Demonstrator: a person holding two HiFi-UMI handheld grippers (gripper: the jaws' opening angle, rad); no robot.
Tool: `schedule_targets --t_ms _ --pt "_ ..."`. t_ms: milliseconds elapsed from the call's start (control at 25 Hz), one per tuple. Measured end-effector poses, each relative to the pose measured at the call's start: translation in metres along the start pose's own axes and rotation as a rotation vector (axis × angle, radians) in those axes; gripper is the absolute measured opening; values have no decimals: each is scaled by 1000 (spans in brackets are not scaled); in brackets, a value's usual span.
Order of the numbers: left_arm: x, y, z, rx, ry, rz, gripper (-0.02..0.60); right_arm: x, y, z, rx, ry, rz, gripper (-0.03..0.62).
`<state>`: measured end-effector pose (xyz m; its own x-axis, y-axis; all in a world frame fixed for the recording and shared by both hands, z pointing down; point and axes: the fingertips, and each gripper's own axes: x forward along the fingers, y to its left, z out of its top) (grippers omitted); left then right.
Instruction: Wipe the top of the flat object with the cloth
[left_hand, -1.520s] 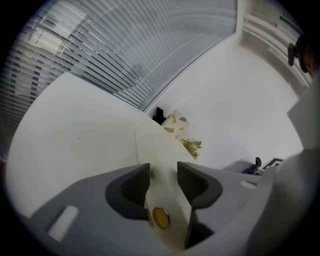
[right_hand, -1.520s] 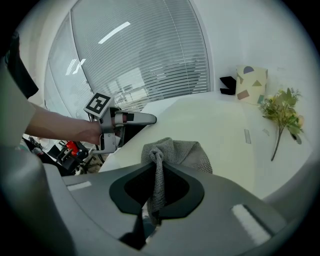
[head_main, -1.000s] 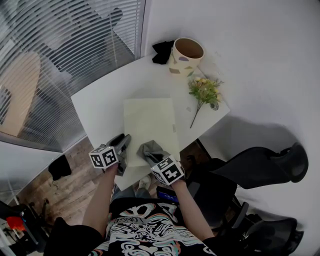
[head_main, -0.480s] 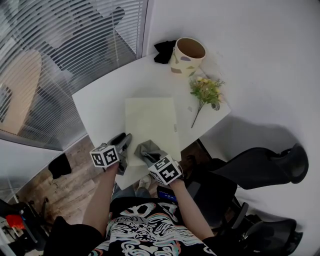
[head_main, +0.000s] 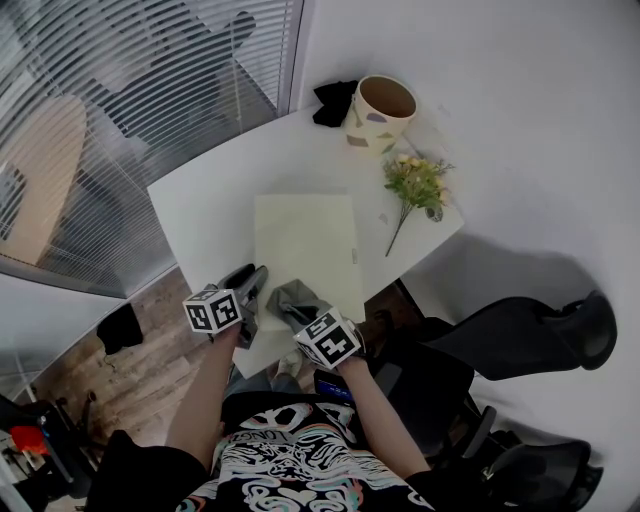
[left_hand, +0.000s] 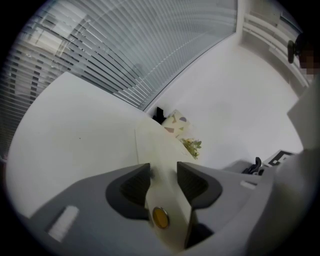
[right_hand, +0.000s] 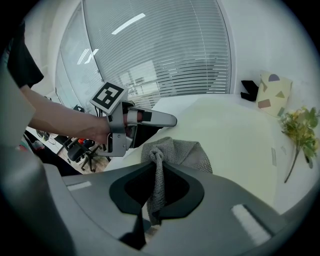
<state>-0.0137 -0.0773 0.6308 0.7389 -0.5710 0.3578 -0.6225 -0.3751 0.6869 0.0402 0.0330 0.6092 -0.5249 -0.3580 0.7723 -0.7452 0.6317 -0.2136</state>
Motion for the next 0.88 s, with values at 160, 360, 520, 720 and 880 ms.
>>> schedule_targets --t_ms 160,360,520,720,880 --pt "-1 -1 0 -1 -3 -6 221 2 4 2 -38 7 -3 15" --pt "0 -1 0 -3 0 -6 221 5 8 3 -41 6 21 15" --pt "-1 -1 0 -3 0 -2 221 7 12 4 -51 17 28 15" --pt "-1 -1 0 -1 -2 0 221 10 14 6 -73 14 34 15" --pt "-1 -1 -1 -3 -3 -2 221 14 17 8 -81 7 48 15"
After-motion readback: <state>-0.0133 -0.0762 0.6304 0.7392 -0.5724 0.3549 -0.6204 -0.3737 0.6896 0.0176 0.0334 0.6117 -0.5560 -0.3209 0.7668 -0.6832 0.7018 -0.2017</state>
